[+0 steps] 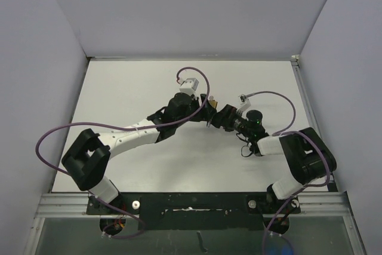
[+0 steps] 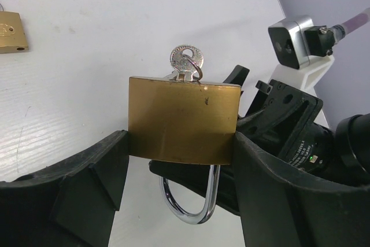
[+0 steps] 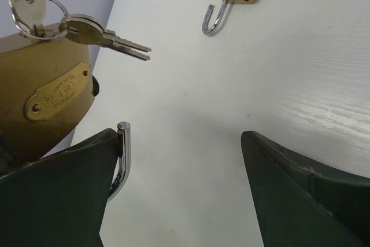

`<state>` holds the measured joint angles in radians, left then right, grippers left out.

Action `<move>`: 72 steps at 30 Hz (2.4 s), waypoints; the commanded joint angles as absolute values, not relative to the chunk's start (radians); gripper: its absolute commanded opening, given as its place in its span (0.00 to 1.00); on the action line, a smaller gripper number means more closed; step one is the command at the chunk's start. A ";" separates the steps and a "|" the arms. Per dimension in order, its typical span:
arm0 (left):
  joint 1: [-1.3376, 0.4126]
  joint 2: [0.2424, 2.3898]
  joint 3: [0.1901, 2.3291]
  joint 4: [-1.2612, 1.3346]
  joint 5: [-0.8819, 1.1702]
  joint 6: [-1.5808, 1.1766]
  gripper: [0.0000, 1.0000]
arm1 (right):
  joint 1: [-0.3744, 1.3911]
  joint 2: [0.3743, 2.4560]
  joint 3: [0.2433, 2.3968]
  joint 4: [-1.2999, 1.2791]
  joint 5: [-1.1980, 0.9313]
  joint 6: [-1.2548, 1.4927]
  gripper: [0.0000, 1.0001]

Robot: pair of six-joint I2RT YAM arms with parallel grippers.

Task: Unlock with the key

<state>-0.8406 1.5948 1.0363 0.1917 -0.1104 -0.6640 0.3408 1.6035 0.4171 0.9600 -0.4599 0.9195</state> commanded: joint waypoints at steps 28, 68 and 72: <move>-0.802 1.623 0.990 0.263 -0.201 -0.609 0.00 | 0.356 1.258 0.566 0.249 -0.093 0.589 0.89; -0.801 1.877 1.142 0.092 -0.322 -0.510 0.11 | 0.311 1.029 0.564 0.123 -0.078 0.538 0.92; -0.796 1.872 1.137 0.083 -0.314 -0.510 0.66 | 0.309 1.008 0.566 0.092 -0.053 0.527 0.96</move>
<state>-0.8078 1.8912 1.0786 0.0326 -0.2920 -0.5293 0.3187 1.0477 0.5335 0.0967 -0.0898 0.5549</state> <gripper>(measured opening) 0.634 0.940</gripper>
